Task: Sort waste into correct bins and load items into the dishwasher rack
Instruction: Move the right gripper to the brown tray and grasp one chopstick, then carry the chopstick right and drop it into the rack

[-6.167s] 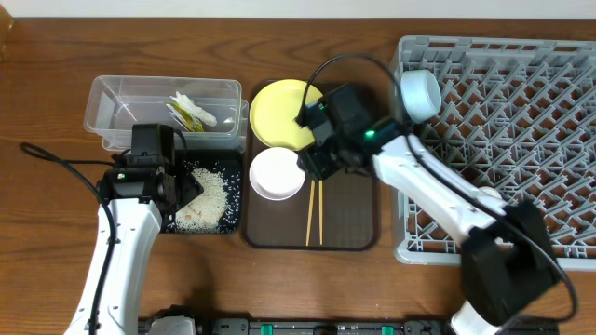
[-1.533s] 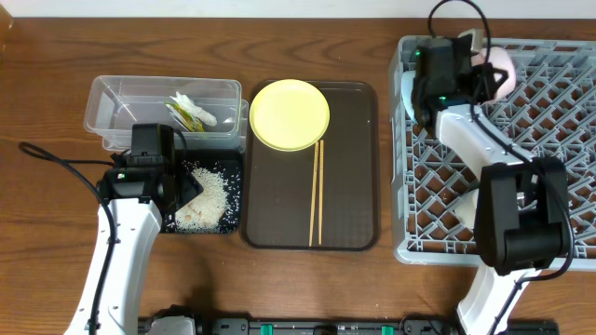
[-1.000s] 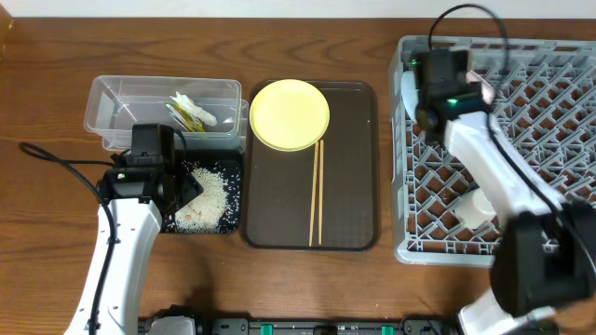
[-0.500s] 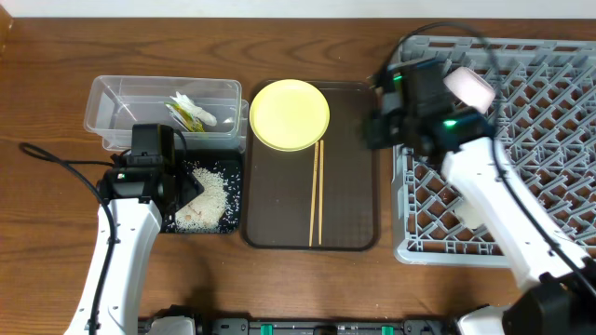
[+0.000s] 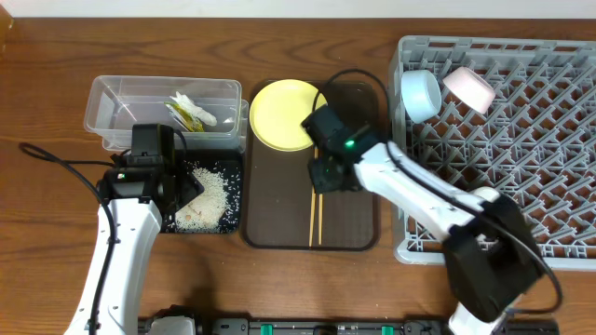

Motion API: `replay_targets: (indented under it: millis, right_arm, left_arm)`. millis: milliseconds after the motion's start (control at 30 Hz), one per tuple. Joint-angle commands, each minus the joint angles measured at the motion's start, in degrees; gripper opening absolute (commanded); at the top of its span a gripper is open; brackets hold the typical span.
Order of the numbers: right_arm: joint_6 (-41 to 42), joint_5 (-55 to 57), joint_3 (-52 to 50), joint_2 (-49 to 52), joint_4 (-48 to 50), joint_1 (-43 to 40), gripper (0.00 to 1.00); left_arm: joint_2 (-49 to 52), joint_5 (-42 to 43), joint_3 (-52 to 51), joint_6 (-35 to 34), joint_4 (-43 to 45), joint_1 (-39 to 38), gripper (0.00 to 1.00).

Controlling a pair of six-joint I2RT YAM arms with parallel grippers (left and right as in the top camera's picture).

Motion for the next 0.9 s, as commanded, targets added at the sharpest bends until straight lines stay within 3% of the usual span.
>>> replay_targets:
  millis: [0, 233, 400, 467, 500, 567, 867]
  right_arm:
    - [6.0, 1.7, 0.0, 3.3, 0.0, 1.5, 0.50]
    - [9.5, 3.2, 0.0, 7.2, -0.1, 1.9, 0.49]
    - [10.8, 6.9, 0.0, 7.6, -1.3, 1.9, 0.39]
    - [10.8, 7.3, 0.0, 7.6, -2.0, 1.8, 0.28]
    - [10.8, 7.3, 0.0, 7.6, -2.5, 1.8, 0.16]
    - [10.8, 7.3, 0.0, 7.6, -3.5, 1.8, 0.01]
    - [11.0, 7.4, 0.0, 4.9, -4.3, 0.7, 0.01]
  left_arm:
    - [-0.3, -0.5, 0.5, -0.3, -0.1, 0.3, 0.87]
    - [-0.3, -0.5, 0.5, -0.3, -0.2, 0.3, 0.87]
    - [-0.3, -0.5, 0.5, -0.3, -0.2, 0.3, 0.87]
    - [-0.3, -0.5, 0.5, -0.3, -0.1, 0.3, 0.87]
    - [-0.3, -0.5, 0.5, -0.3, -0.1, 0.3, 0.87]
    - [-0.3, -0.5, 0.5, -0.3, -0.2, 0.3, 0.87]
    - [-0.3, -0.5, 0.5, -0.2, -0.2, 0.3, 0.87]
